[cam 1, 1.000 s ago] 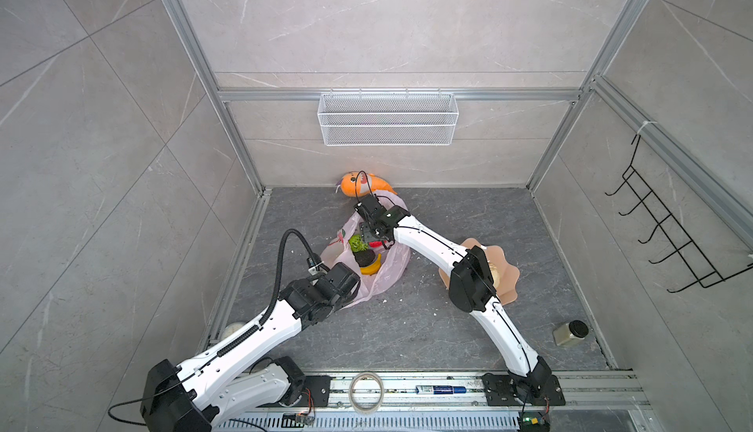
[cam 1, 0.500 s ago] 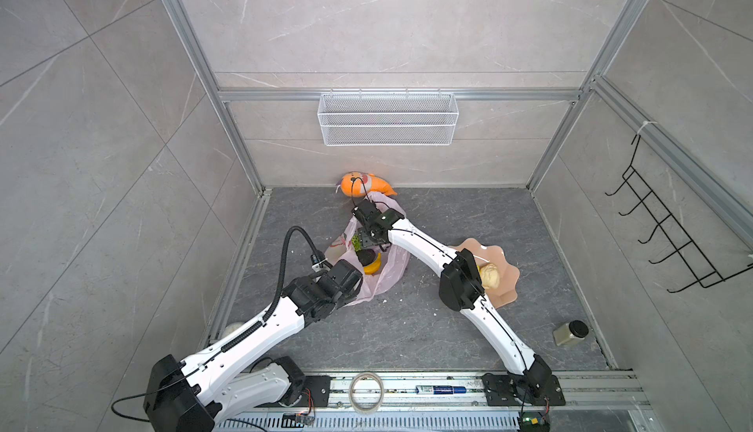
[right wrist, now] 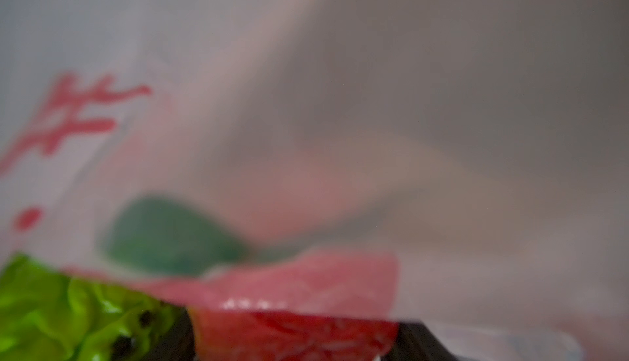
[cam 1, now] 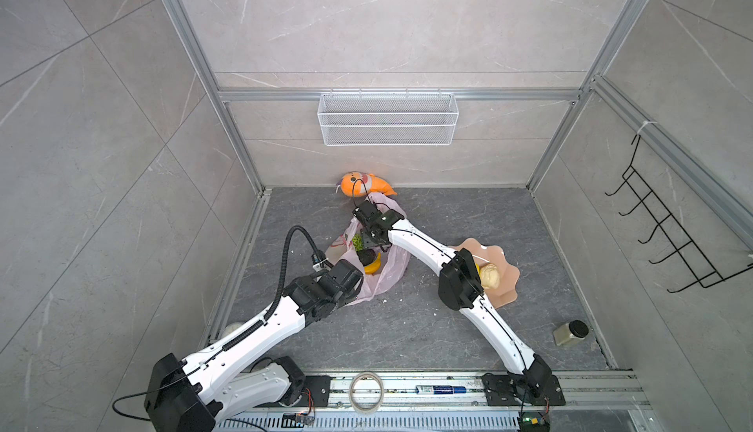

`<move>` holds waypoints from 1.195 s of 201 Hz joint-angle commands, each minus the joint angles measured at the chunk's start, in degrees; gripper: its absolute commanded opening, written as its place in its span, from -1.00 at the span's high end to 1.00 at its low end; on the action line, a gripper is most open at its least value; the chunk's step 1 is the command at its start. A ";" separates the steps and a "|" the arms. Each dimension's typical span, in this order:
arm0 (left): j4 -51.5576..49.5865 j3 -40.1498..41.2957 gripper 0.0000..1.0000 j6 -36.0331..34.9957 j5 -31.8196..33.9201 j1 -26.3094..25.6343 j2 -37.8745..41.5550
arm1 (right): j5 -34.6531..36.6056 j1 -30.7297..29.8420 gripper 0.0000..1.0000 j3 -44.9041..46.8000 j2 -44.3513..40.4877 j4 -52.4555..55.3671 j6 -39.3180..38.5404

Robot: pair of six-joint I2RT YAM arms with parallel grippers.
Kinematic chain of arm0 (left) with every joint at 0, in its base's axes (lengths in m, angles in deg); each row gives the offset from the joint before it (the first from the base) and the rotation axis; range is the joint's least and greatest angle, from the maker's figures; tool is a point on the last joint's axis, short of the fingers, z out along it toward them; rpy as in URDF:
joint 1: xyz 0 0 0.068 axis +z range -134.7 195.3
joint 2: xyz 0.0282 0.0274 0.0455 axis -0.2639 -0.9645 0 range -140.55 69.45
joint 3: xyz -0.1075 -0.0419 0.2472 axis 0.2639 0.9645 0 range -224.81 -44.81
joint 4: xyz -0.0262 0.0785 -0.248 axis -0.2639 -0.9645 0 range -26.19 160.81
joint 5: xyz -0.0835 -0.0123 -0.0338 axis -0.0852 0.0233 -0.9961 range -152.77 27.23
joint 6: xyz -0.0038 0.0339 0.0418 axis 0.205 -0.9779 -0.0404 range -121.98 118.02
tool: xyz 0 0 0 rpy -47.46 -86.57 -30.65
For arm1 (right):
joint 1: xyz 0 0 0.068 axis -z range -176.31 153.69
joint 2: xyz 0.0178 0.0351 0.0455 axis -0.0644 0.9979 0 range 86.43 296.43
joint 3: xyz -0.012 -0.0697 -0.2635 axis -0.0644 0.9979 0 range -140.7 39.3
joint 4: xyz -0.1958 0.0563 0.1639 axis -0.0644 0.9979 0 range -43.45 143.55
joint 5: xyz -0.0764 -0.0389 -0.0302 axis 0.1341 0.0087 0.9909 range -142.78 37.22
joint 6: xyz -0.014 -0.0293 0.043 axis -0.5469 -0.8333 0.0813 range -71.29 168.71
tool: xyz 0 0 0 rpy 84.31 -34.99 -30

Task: Take fruits out of the plastic bag
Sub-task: Pick up the fruit from the plastic bag.

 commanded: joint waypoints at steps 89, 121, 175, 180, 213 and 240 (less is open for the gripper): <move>1.00 -2.73 1.00 -1.39 -0.07 0.36 -1.20 | -4.40 -1.14 0.19 16.15 -15.17 -6.63 -6.03; 1.35 -2.62 1.00 -1.43 -0.16 0.29 -0.98 | -5.93 -1.56 0.22 19.34 -18.54 -6.92 -6.57; 1.69 -2.09 1.00 -1.39 -0.11 0.23 -0.50 | -6.80 -2.00 0.29 23.05 -21.10 -7.10 -6.84; 1.68 -2.09 1.00 -1.43 -0.28 0.30 -0.58 | -7.07 -2.00 0.30 23.42 -21.24 -7.18 -6.86; 2.06 -2.17 1.00 -1.44 -0.39 0.29 -0.99 | -9.14 -2.11 0.32 26.76 -23.32 -7.17 -7.36; 2.46 -2.77 1.00 -1.76 -0.33 0.30 -1.43 | -10.36 -2.52 0.32 31.55 -27.48 -7.83 -7.71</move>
